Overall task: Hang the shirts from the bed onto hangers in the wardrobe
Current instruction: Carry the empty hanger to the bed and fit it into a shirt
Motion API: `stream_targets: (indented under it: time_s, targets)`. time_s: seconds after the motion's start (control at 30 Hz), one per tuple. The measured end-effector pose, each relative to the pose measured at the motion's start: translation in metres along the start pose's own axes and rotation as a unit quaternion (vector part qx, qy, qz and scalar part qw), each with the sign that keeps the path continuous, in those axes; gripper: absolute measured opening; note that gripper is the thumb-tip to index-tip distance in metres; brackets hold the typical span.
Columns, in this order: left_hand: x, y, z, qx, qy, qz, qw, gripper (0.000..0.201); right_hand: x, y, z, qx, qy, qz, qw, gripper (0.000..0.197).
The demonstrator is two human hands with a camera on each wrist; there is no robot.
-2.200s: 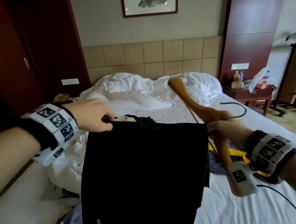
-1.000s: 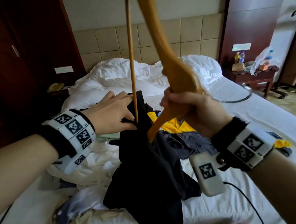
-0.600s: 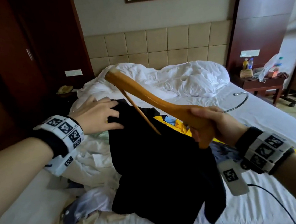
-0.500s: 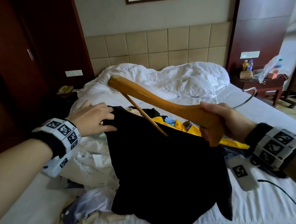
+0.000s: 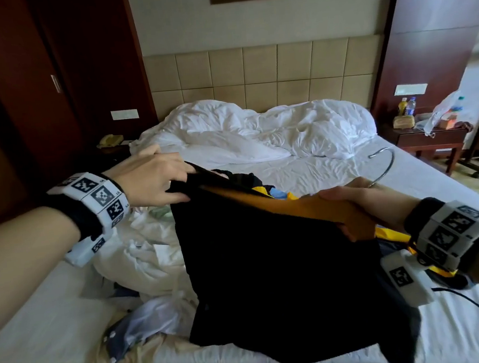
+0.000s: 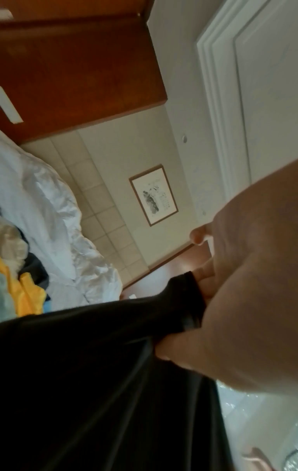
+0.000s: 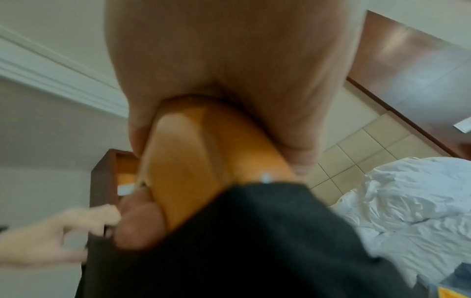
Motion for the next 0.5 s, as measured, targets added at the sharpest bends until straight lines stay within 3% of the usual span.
stream_targets:
  time_s: [0.13,0.23,0.3,0.43,0.5]
  targets:
    - [-0.008,-0.012,-0.028,-0.009,-0.054,0.020,0.998,0.046,0.003,-0.005,-0.003,0.023,0.075,0.006,0.997,0.081]
    - [-0.009,-0.029,-0.046,-0.046,-0.024,0.035,0.998,0.051,0.004,0.002,0.015,0.003,0.085,0.012,0.996,0.063]
    - [-0.013,-0.040,-0.061,-0.031,0.018,0.001,0.999,0.051,0.000,0.006,0.035,-0.027,0.077,0.004,0.997,0.053]
    - [-0.027,-0.056,-0.079,-0.001,0.162,-0.068,0.984,0.026,-0.011,0.011,0.074,-0.068,0.095,0.001,0.993,0.055]
    - [-0.032,-0.060,-0.084,-0.001,0.218,-0.087,0.972,0.029,-0.014,0.011,0.087,-0.080,0.090,-0.003,0.993,0.044]
Point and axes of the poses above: each hand's wrist, its own y-axis away from the middle knuckle, its own x-axis out of the palm, z = x × y, the point moved 4 cm from there along -y, towards the middle knuckle, and after that the axes turned 14 degrees about z, right-handed, at the moved point
